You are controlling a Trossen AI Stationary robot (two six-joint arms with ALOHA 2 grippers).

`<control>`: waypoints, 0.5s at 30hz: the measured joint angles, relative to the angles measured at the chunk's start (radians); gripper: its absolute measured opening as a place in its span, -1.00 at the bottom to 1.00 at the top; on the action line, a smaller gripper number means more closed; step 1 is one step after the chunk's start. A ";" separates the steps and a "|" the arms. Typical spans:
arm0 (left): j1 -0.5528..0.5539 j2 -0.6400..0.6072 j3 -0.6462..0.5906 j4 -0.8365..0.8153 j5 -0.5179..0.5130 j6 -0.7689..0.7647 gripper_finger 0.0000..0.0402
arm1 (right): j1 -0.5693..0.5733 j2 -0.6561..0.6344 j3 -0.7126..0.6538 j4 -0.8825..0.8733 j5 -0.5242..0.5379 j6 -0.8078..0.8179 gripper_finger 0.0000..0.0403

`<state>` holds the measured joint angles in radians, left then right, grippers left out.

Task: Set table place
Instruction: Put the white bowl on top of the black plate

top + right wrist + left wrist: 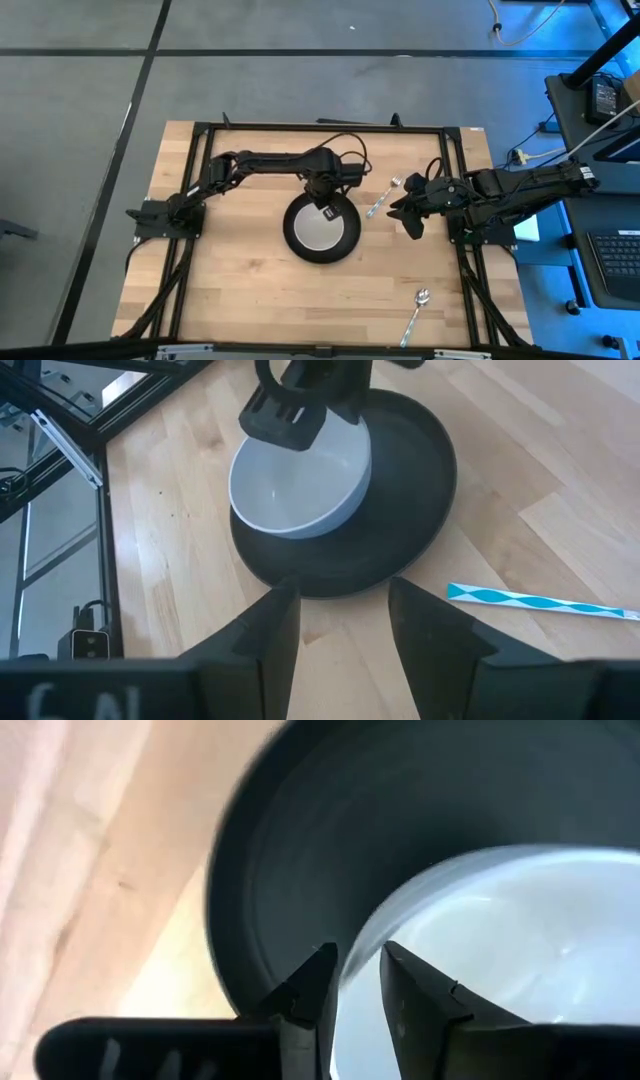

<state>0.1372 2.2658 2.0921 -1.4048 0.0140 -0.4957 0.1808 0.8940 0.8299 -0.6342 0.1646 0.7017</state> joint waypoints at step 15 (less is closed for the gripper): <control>-0.061 -0.001 0.132 -0.034 -0.022 -0.060 -0.71 | 0.000 0.000 0.000 0.000 0.000 0.003 -0.22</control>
<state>0.0763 2.2648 2.2239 -1.4387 -0.0080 -0.5556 0.1806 0.8940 0.8299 -0.6342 0.1646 0.7051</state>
